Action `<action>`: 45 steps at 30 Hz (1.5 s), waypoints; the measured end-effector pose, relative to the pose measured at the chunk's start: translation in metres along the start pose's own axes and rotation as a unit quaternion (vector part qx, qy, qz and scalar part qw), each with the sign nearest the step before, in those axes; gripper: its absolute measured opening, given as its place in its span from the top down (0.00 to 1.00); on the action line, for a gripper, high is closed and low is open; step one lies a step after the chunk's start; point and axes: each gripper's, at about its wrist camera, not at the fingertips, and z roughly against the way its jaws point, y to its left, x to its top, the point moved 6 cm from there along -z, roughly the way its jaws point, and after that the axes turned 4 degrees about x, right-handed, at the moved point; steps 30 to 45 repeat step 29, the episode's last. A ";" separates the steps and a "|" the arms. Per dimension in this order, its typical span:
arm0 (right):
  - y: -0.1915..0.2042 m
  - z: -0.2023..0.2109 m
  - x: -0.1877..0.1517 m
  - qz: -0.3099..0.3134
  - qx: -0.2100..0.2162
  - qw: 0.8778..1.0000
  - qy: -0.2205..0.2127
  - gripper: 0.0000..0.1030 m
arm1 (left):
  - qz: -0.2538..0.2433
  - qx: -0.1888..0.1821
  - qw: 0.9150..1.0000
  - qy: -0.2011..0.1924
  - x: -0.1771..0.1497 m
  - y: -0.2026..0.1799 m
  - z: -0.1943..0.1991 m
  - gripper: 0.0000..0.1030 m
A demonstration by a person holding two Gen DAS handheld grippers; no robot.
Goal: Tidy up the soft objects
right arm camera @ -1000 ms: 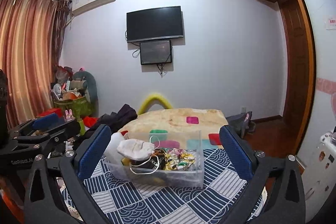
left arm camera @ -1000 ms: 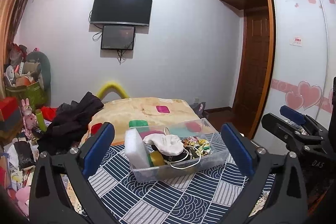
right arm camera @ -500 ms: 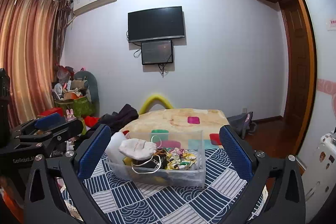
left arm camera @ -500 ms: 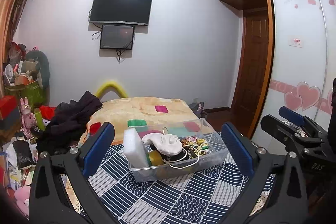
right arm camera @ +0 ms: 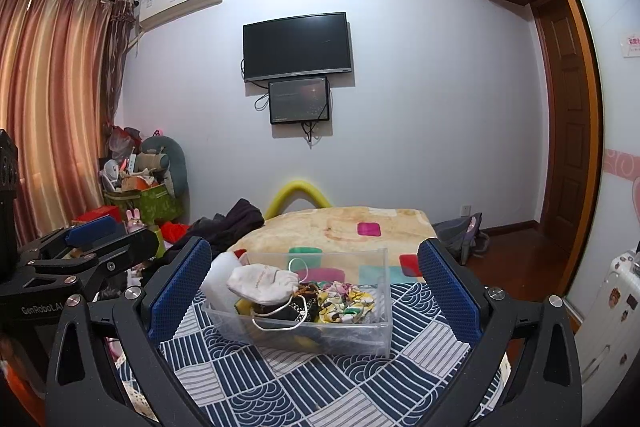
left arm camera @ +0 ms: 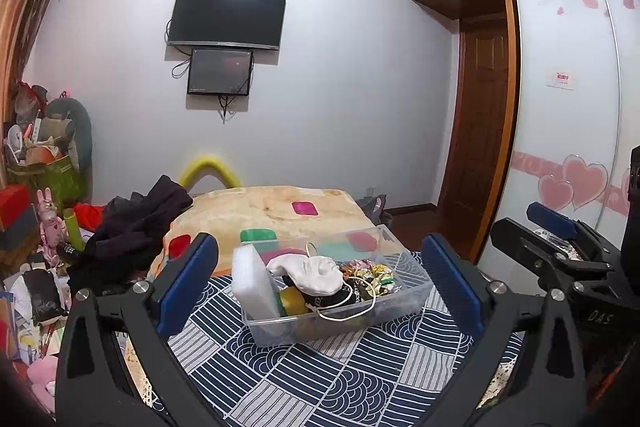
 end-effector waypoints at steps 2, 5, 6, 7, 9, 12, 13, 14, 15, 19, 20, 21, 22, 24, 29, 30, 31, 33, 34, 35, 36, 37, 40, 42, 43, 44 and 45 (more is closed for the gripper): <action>0.001 0.000 0.000 0.000 0.000 1.000 0.000 0.00 | 0.001 -0.001 1.000 -0.002 0.001 0.000 0.001 0.00; 0.001 0.001 0.000 0.000 0.000 1.000 0.000 0.00 | 0.003 0.002 1.000 -0.006 0.002 0.001 0.003 0.00; 0.002 0.001 0.001 0.000 0.000 1.000 0.001 0.00 | 0.004 0.003 1.000 -0.006 0.002 0.002 0.003 0.00; 0.003 0.001 0.001 0.001 0.000 1.000 0.001 0.00 | 0.005 0.004 1.000 -0.006 0.002 0.002 0.003 0.00; 0.004 0.001 0.000 0.002 0.001 1.000 0.002 0.00 | 0.005 0.002 1.000 -0.005 0.002 0.003 0.002 0.00; 0.006 0.000 -0.001 0.004 0.000 1.000 0.004 0.00 | 0.005 -0.001 1.000 -0.003 0.002 0.003 0.002 0.00; 0.006 -0.001 0.000 0.004 0.000 1.000 0.006 0.00 | 0.006 -0.002 1.000 -0.003 0.002 0.003 0.002 0.00; 0.006 -0.001 -0.001 0.004 0.000 1.000 0.006 0.00 | 0.006 -0.001 1.000 -0.004 0.003 0.004 0.002 0.00; 0.006 -0.002 -0.001 0.004 0.000 1.000 0.007 0.00 | 0.007 0.001 1.000 -0.004 0.003 0.005 0.003 0.00; 0.005 -0.002 -0.002 0.004 0.000 1.000 0.008 0.00 | 0.008 0.000 1.000 -0.001 0.003 0.005 0.002 0.00; 0.005 -0.002 -0.001 0.003 0.000 1.000 0.008 0.00 | 0.008 -0.002 1.000 0.000 0.003 0.005 0.001 0.00; 0.005 -0.002 -0.002 0.003 0.000 1.000 0.008 0.00 | 0.009 -0.002 1.000 0.000 0.002 0.005 0.002 0.00; 0.005 -0.003 -0.002 0.002 0.000 1.000 0.009 0.00 | 0.011 -0.003 1.000 0.001 0.002 0.005 0.001 0.00; 0.005 -0.003 -0.003 0.001 0.000 1.000 0.010 0.00 | 0.012 -0.008 1.000 0.005 0.002 0.006 0.001 0.00; 0.005 -0.004 -0.004 -0.001 0.000 1.000 0.012 0.00 | 0.013 -0.011 1.000 0.006 0.002 0.007 0.000 0.00; 0.005 -0.004 -0.004 -0.001 0.000 1.000 0.012 0.00 | 0.013 -0.011 1.000 0.006 0.002 0.007 0.000 0.00; 0.005 -0.004 -0.004 -0.001 0.000 1.000 0.012 0.00 | 0.013 -0.011 1.000 0.006 0.002 0.007 0.000 0.00; 0.005 -0.004 -0.004 -0.001 0.000 1.000 0.012 0.00 | 0.013 -0.011 1.000 0.006 0.002 0.007 0.000 0.00; 0.005 -0.004 -0.004 -0.001 0.000 1.000 0.012 0.00 | 0.013 -0.011 1.000 0.006 0.002 0.007 0.000 0.00; 0.005 -0.004 -0.004 -0.001 0.000 1.000 0.012 0.00 | 0.013 -0.011 1.000 0.006 0.002 0.007 0.000 0.00; 0.005 -0.004 -0.004 -0.001 0.000 1.000 0.012 0.00 | 0.013 -0.011 1.000 0.006 0.002 0.007 0.000 0.00; 0.005 -0.004 -0.004 -0.001 0.000 1.000 0.012 0.00 | 0.013 -0.011 1.000 0.006 0.002 0.007 0.000 0.00; 0.005 -0.004 -0.004 -0.001 0.000 1.000 0.012 0.00 | 0.013 -0.011 1.000 0.006 0.002 0.007 0.000 0.00; 0.005 -0.004 -0.004 -0.001 0.000 1.000 0.012 0.00 | 0.013 -0.011 1.000 0.006 0.002 0.007 0.000 0.00; 0.005 -0.004 -0.004 -0.001 0.000 1.000 0.012 0.00 | 0.013 -0.011 1.000 0.006 0.002 0.007 0.000 0.00; 0.005 -0.004 -0.004 -0.001 0.000 1.000 0.012 0.00 | 0.013 -0.011 1.000 0.006 0.002 0.007 0.000 0.00; 0.005 -0.004 -0.004 -0.001 0.000 1.000 0.012 0.00 | 0.013 -0.011 1.000 0.006 0.002 0.007 0.000 0.00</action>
